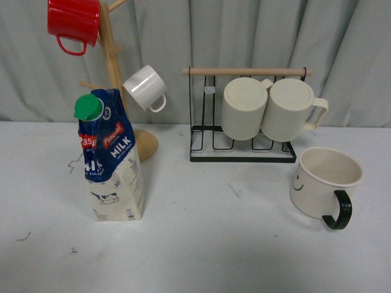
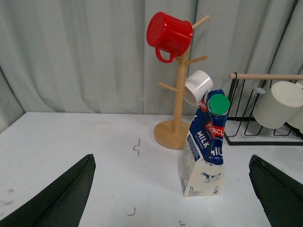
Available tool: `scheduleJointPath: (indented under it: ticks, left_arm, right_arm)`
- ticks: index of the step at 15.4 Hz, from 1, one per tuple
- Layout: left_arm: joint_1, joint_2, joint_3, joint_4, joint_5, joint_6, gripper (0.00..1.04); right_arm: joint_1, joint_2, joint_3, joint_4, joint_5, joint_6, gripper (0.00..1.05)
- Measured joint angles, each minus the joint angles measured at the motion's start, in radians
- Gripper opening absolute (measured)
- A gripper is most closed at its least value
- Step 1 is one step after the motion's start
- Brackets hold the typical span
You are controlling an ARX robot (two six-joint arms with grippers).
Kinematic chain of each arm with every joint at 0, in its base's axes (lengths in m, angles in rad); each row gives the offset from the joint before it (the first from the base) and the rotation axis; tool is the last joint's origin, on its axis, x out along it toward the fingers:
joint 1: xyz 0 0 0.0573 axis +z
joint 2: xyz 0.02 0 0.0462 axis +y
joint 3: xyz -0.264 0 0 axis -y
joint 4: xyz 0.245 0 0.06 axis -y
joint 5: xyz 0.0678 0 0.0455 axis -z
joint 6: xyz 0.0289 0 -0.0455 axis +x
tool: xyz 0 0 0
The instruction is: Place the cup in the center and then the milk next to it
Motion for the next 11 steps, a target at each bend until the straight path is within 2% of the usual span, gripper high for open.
scheduleJointPath:
  ticks: [11]
  left_arm:
    - [0.0, 0.0, 0.0, 0.0, 0.0, 0.0, 0.98]
  right_arm:
    - [0.0, 0.0, 0.0, 0.0, 0.0, 0.0, 0.98]
